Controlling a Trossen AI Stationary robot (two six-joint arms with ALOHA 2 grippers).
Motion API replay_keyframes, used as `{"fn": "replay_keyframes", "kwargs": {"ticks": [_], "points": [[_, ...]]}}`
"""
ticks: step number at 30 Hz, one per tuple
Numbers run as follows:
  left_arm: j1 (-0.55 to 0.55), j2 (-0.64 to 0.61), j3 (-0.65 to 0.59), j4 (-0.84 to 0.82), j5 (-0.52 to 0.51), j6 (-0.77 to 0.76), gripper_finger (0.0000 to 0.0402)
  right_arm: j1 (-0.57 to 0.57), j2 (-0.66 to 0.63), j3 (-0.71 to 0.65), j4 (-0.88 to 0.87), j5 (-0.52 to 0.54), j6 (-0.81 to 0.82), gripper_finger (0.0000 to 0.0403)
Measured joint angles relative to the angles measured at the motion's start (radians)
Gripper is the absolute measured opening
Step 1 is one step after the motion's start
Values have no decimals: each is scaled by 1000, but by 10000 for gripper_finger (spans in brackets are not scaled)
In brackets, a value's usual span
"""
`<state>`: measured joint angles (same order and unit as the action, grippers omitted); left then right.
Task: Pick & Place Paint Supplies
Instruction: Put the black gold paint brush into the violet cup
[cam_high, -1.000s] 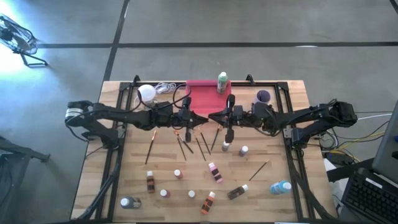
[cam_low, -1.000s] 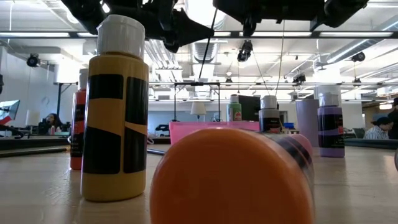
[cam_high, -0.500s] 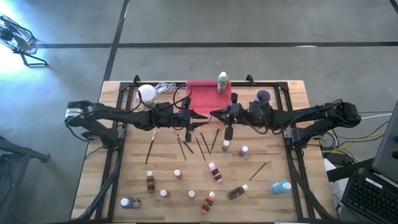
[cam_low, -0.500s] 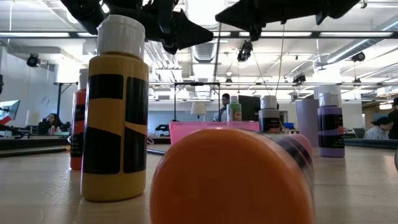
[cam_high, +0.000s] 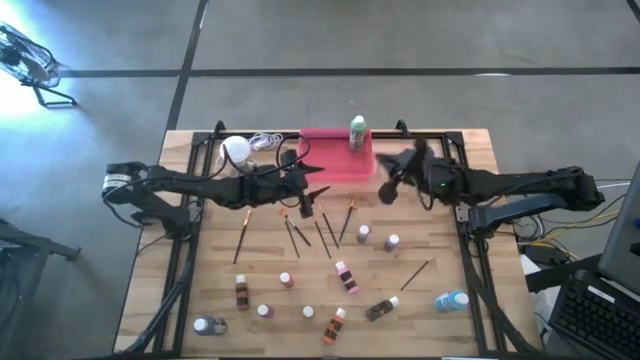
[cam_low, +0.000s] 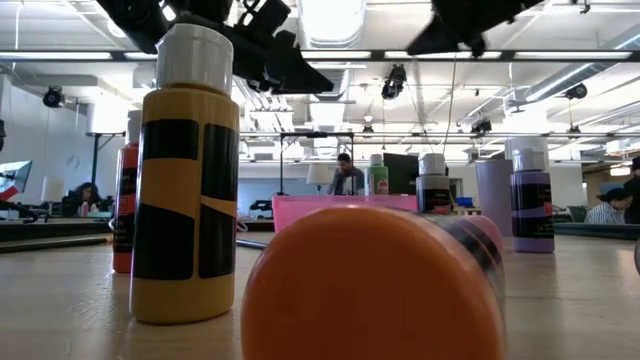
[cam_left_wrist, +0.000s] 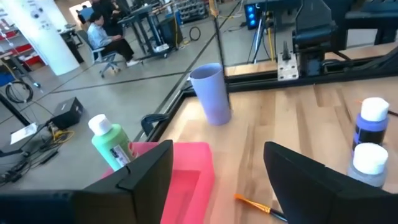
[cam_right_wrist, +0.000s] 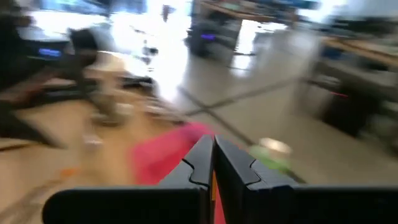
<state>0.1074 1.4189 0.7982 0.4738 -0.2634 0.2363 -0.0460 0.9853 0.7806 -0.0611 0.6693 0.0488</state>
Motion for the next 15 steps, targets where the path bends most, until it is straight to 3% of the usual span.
{"fn": "replay_keyframes", "kwargs": {"ticks": [5, 15], "points": [[0, 0, 0, 4, 1, -4, 254, -6, -108, 0, -74, 197, 4, 8], [0, 0, 0, 4, 3, -11, 252, -85, -216, -2, -92, 329, 24, 8]]}}
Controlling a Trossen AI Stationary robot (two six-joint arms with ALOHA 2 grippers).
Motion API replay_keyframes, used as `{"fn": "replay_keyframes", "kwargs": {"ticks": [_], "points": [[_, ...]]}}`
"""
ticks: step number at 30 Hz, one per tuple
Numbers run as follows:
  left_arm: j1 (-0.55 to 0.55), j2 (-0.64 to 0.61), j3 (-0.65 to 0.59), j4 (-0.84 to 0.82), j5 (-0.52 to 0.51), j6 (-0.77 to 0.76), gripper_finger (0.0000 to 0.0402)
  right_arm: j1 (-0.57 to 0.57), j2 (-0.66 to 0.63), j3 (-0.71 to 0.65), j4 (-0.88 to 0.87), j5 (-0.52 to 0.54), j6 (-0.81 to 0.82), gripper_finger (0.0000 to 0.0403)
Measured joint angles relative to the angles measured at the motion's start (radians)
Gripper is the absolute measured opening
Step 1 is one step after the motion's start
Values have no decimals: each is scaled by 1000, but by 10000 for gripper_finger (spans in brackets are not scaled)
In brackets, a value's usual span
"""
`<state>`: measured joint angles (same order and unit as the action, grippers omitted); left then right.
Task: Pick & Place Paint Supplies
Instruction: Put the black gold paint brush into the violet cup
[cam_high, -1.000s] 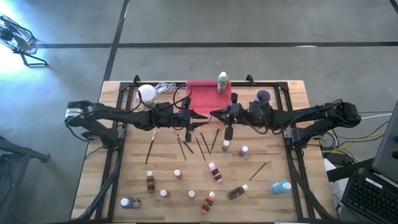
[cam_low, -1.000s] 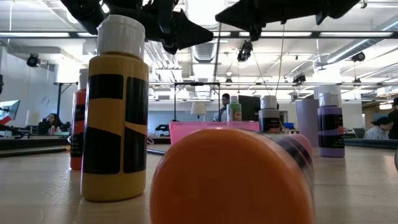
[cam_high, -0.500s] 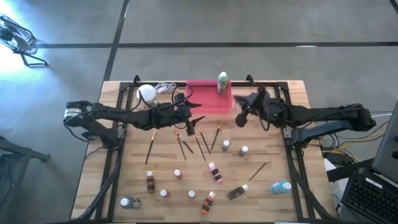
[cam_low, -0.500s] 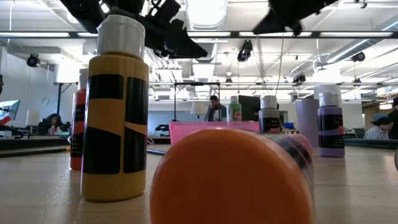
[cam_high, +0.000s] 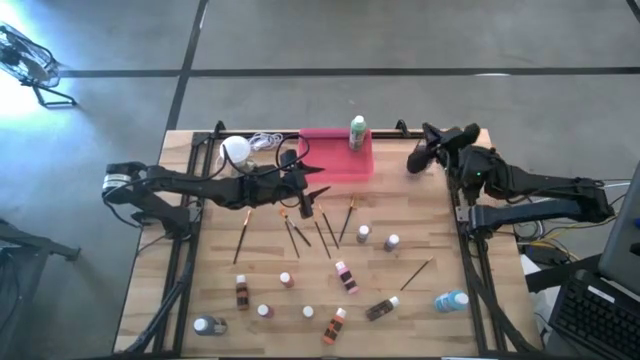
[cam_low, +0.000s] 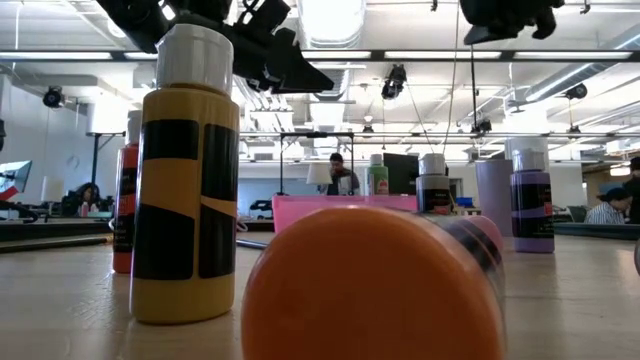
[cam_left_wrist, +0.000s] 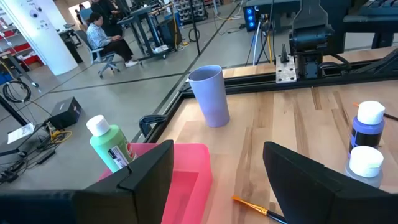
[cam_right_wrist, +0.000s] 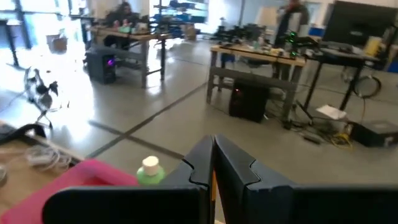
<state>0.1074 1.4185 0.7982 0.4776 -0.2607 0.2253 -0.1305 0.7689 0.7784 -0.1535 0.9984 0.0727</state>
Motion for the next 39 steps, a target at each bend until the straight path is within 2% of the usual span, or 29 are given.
{"fn": "replay_keyframes", "kwargs": {"ticks": [13, 26, 33, 39], "points": [[0, 0, 0, 0, 1, -1, 252, -172, 66, -3, -155, 26, 216, 8], [0, 0, 0, -8, 1, -1, 250, -205, 151, -14, -217, 22, 285, 8], [0, 0, 0, -7, 1, -14, 250, -230, 149, -81, -190, 6, 323, 8], [0, 0, 0, -8, 1, -17, 250, -285, 149, -183, -57, -58, 330, 8]]}}
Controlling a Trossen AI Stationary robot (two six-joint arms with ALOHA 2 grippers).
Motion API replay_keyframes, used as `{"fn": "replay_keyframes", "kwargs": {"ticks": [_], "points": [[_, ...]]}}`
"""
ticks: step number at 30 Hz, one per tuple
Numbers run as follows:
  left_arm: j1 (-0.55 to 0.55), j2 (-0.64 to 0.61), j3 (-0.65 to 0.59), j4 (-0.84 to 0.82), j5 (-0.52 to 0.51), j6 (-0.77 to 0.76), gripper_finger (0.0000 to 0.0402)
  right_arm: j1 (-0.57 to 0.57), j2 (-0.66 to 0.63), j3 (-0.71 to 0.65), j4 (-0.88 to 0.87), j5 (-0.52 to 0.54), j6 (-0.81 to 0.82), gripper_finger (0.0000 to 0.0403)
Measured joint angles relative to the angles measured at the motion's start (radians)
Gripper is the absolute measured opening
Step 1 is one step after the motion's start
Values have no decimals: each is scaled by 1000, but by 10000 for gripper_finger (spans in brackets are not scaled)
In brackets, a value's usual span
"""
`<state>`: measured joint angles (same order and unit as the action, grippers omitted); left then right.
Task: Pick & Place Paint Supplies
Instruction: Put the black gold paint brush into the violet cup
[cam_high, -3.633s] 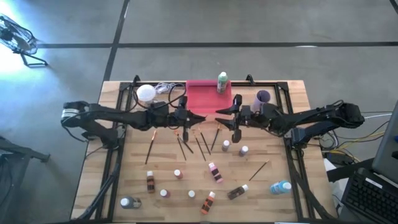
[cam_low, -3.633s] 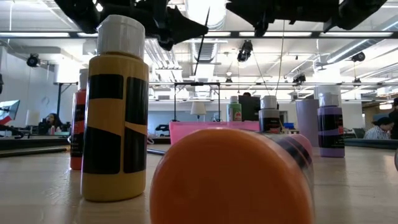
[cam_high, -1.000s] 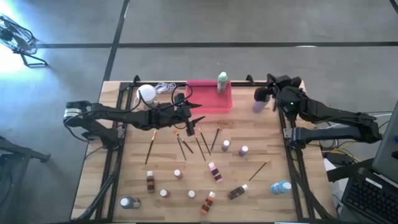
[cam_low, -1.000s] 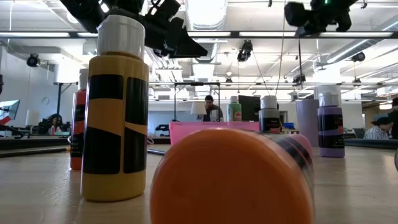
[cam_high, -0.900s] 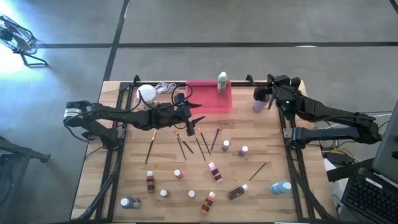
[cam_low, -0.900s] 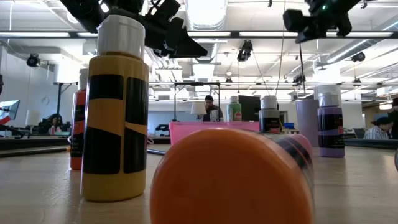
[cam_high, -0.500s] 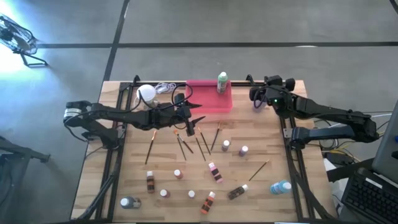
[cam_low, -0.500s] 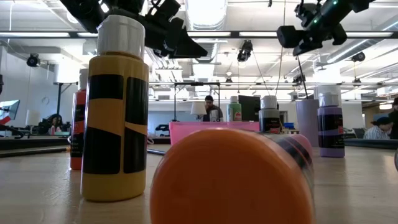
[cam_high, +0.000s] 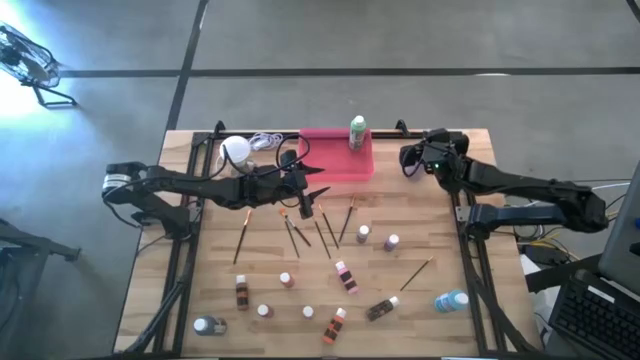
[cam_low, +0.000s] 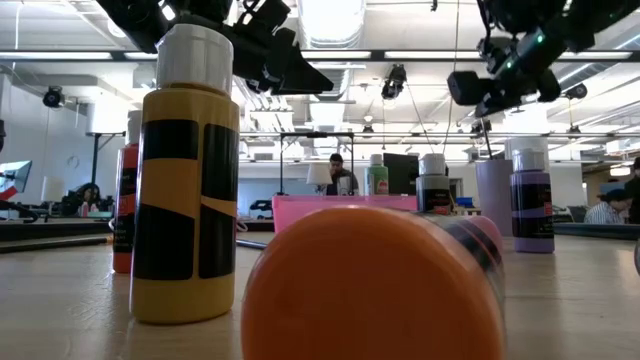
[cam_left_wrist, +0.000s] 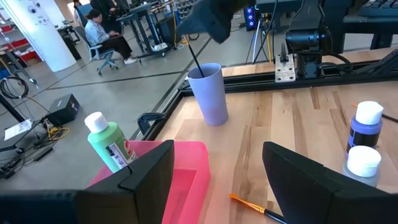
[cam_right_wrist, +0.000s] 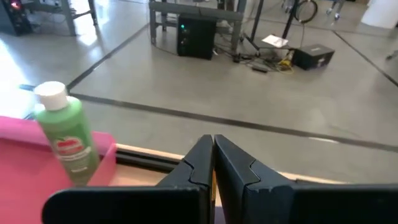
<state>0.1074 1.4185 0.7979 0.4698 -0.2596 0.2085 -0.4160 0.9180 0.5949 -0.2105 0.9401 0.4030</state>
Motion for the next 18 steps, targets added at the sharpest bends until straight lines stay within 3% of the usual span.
{"fn": "replay_keyframes", "kwargs": {"ticks": [5, 18], "points": [[0, 0, 0, 0, 0, 0, 250, -32, 0, -89, 96, -10, 13, 8], [0, 0, -1, 0, 0, 0, 250, -54, 0, -197, 127, -51, 118, 8]]}}
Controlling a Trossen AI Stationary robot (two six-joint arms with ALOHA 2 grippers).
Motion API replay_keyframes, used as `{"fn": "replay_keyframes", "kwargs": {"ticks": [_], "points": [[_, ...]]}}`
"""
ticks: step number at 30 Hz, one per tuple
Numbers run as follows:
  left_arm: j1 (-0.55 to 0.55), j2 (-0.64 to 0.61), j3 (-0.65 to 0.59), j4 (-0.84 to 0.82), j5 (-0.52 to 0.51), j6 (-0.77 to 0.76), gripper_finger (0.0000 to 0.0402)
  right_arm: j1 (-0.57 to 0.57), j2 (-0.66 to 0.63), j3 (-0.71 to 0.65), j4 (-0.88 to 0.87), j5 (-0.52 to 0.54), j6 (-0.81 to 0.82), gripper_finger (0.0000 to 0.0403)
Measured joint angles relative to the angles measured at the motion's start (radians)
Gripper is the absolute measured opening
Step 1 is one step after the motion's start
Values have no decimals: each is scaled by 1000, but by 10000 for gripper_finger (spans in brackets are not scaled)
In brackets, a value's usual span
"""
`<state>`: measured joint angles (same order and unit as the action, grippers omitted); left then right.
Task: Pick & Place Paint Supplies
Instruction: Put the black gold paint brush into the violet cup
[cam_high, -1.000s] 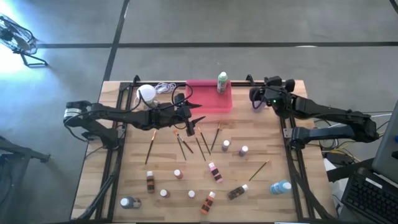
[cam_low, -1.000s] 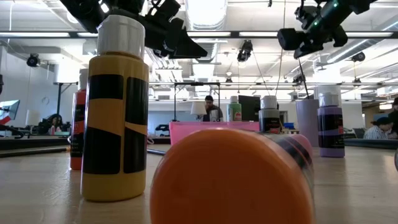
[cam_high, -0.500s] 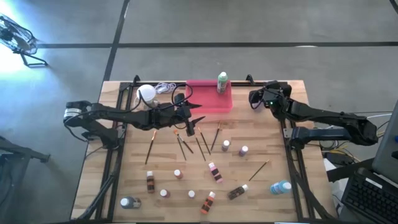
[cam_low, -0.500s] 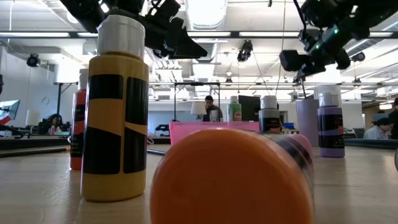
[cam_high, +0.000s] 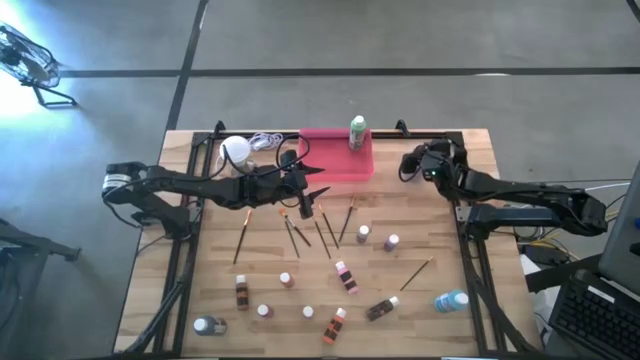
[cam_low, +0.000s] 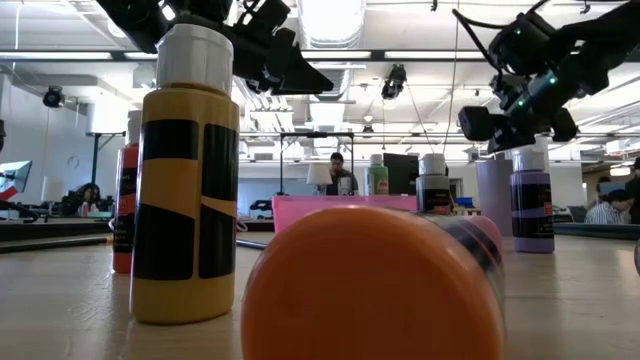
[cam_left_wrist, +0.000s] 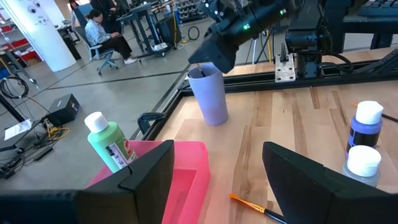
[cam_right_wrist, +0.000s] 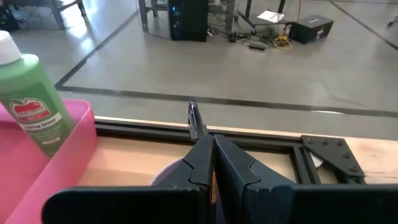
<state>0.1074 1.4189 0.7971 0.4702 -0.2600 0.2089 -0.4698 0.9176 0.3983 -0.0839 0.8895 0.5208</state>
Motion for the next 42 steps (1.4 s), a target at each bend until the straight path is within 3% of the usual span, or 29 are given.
{"fn": "replay_keyframes", "kwargs": {"ticks": [12, 22, 31, 42], "points": [[0, 0, 0, 0, 0, 0, 250, -1, -2, -66, 78, 0, 25, 8], [0, 0, 0, 0, 0, 0, 250, 0, 1, -32, 56, -35, -20, 11], [0, 0, 0, 0, 0, 0, 250, 0, 1, 30, 55, -41, -84, 74], [0, 0, 0, 0, 0, 0, 250, 0, 1, 153, -68, -37, -148, 149]]}}
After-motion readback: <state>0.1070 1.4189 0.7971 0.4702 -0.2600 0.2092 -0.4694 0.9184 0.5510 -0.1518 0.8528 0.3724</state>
